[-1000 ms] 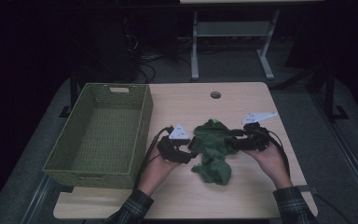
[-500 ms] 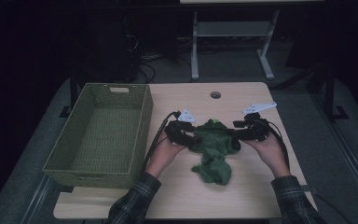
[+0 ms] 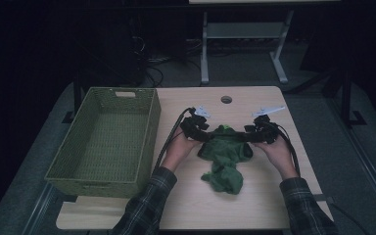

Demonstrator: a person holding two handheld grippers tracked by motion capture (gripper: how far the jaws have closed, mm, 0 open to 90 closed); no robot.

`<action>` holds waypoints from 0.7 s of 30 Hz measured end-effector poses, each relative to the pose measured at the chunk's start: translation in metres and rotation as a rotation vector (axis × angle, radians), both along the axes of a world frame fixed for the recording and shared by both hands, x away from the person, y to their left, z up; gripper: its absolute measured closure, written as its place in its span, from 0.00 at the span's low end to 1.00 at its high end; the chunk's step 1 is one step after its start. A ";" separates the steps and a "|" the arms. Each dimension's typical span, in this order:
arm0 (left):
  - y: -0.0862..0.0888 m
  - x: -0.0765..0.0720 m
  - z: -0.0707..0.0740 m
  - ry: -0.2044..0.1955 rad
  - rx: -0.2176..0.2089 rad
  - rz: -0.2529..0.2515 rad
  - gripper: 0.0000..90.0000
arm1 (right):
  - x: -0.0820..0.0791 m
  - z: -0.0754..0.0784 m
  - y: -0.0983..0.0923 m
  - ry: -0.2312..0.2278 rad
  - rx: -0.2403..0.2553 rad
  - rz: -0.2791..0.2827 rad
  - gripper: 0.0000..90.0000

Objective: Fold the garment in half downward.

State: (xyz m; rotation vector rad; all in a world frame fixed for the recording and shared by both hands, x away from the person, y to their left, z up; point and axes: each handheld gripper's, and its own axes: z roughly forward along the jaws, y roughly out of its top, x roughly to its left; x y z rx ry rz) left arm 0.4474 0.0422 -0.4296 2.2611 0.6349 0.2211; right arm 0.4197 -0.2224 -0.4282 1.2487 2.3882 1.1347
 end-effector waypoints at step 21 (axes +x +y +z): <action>-0.003 0.024 -0.035 0.061 0.061 0.032 0.73 | 0.016 -0.035 0.008 0.100 -0.081 -0.009 0.75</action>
